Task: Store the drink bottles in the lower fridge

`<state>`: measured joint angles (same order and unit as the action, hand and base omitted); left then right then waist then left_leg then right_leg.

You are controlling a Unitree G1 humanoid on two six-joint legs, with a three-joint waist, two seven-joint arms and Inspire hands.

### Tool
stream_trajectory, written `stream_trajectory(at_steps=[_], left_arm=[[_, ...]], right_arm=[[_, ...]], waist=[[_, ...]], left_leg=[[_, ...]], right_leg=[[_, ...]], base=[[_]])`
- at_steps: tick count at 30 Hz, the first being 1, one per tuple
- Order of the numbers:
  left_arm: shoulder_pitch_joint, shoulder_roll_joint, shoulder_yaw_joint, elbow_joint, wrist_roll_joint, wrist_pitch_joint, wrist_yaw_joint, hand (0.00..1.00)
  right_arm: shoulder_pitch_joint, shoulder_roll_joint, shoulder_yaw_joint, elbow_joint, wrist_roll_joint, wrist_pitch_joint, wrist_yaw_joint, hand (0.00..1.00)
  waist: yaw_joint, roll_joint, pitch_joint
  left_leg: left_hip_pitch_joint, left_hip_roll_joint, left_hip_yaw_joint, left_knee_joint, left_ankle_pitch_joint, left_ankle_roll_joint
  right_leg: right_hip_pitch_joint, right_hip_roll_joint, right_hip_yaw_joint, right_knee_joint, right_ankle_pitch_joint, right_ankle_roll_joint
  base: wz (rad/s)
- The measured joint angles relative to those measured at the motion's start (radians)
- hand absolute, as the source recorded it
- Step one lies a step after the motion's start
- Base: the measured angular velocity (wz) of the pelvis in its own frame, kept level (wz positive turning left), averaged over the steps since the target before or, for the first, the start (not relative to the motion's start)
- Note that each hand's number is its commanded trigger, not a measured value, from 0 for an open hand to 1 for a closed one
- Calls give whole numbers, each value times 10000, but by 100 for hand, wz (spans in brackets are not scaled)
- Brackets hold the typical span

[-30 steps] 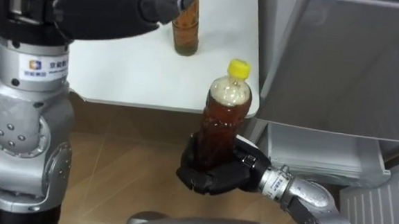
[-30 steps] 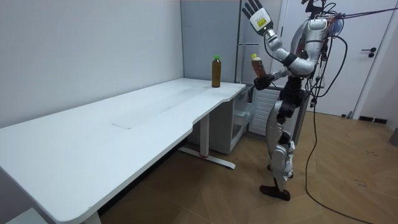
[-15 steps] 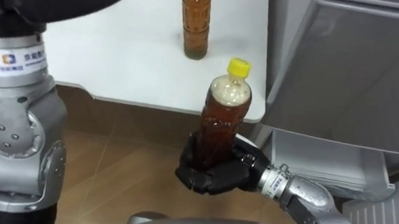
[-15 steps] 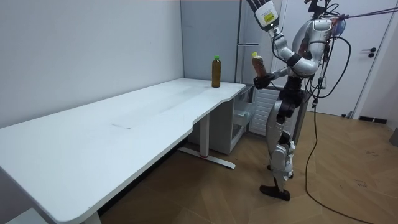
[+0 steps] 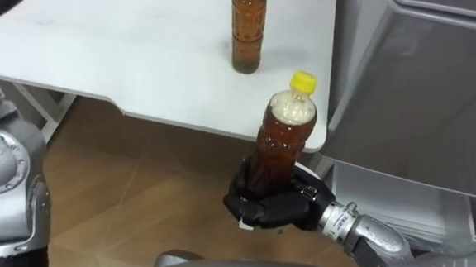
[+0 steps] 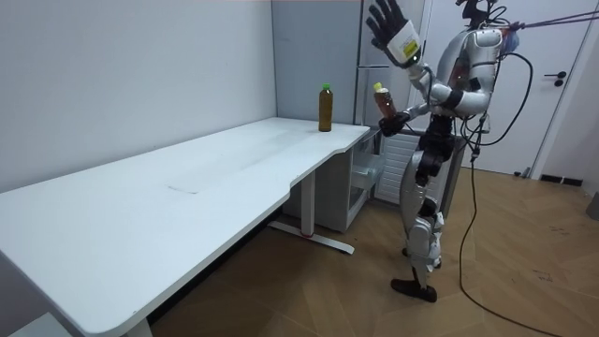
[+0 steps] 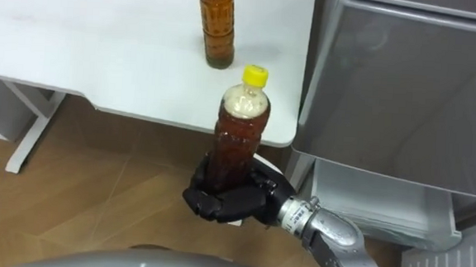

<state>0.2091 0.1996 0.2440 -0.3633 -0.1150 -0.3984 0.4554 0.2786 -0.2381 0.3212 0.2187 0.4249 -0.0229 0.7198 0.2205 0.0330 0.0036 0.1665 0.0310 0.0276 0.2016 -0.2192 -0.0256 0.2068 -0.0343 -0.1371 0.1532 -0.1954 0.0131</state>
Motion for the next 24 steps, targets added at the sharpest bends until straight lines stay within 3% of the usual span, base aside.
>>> stream_trajectory(at_steps=[1,5,12,16,20,24], left_arm=[[212,-4,-6,473,-5,64,215,0],[576,-1,-91,1936,-94,477,882,0],[782,50,-551,5975,-2583,949,1304,0],[1092,54,-1536,7947,-3898,1442,1012,0],[1150,61,-2002,9657,-4815,2001,653,0],[1126,129,-2324,11625,-5412,2568,-305,0]], right_arm=[[-22,46,13,-1,0,39,-77,100],[-56,44,122,-99,-4,128,-316,100],[-117,67,283,-103,122,616,-894,100],[-355,69,658,-102,457,915,-1373,100],[-605,5,828,-99,1263,1143,-1825,100],[-962,-2,787,-75,1947,1507,-2194,100]], waist=[[71,-68,-57],[289,-108,-44],[605,-192,-2],[603,-319,21],[556,-333,32],[416,-331,31]], left_leg=[[9,-4,-21,-17,0,0],[15,-12,-50,-56,0,0],[10,-7,12,-162,-1,1],[-82,-7,7,-150,-1,1],[-64,13,69,-210,-2,1],[-130,25,131,-302,-3,0]], right_leg=[[14,-1,-17,-15,0,0],[21,-1,-38,-44,0,1],[-52,-3,-25,-35,-2,3],[-150,-6,-38,-23,-1,2],[-191,4,-27,-19,0,2],[-276,13,-39,-8,0,2]], base=[[-3],[0],[-2],[0],[-4],[-5]])
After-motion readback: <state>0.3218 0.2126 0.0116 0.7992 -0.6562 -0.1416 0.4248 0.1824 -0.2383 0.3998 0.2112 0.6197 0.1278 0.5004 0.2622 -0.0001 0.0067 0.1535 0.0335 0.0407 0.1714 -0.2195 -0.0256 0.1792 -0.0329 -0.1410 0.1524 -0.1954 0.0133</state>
